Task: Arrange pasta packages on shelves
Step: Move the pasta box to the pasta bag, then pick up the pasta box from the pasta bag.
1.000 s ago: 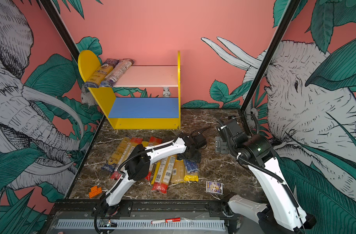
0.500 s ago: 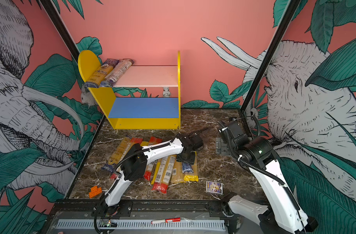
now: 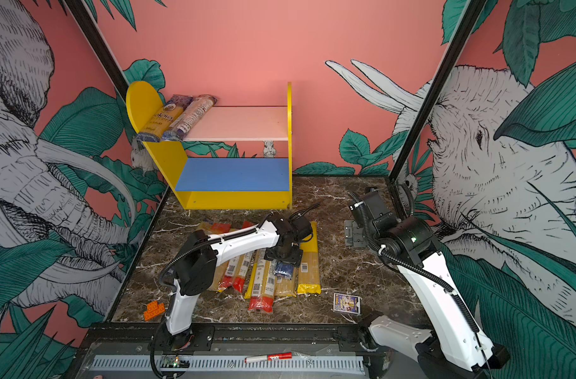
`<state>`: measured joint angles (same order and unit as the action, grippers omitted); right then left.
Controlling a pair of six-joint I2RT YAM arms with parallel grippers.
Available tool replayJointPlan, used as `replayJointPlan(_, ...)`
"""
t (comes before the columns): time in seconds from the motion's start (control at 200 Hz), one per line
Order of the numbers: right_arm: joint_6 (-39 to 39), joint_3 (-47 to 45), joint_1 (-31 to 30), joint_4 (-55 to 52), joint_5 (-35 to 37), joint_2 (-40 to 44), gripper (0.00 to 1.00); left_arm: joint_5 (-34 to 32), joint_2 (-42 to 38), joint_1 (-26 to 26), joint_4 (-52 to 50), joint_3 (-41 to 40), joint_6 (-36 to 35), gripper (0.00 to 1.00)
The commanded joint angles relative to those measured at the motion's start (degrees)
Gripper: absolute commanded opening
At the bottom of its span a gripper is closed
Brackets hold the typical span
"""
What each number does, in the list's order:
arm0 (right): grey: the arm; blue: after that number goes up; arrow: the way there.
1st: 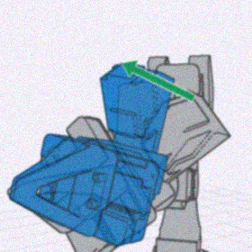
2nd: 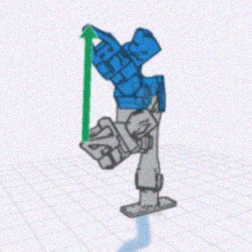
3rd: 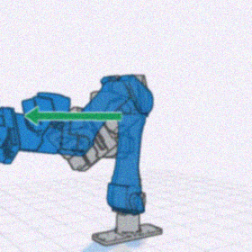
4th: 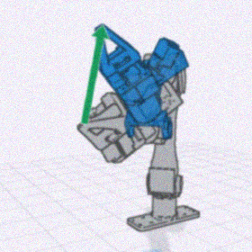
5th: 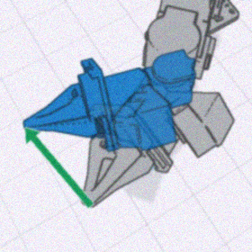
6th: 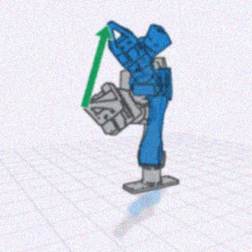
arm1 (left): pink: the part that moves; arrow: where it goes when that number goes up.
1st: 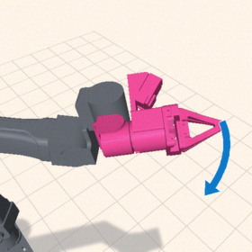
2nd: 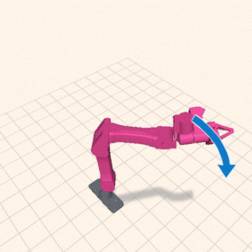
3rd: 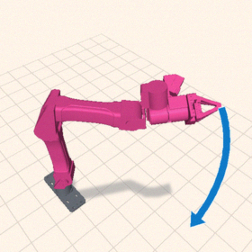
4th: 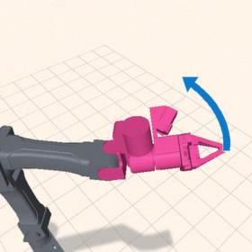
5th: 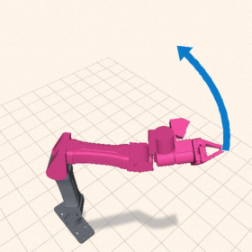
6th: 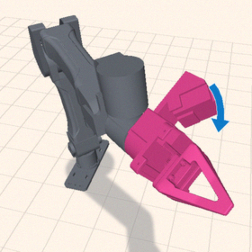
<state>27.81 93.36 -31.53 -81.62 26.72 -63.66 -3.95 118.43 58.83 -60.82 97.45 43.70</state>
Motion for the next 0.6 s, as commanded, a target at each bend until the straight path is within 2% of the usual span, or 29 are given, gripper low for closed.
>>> replayJointPlan(0.0,-0.38,-0.03,0.24,-0.01,0.33,0.20,0.99,-1.09,-1.62,0.84,-1.89,-2.15,1.65,0.89)
replayJointPlan(0.375,0.28,-0.39,0.24,-0.71,0.26,1.43,0.99,0.18,2.83,1.89,0.43,0.24,2.40,0.87)
replayJointPlan(0.465,0.38,-0.58,0.24,-0.82,0.07,1.67,0.99,0.59,4.32,1.99,0.63,0.45,2.38,0.85)
replayJointPlan(0.595,-0.03,-0.66,0.19,-0.86,-0.56,1.91,0.99,0.85,4.12,2.08,1.69,-1.50,2.53,0.78)
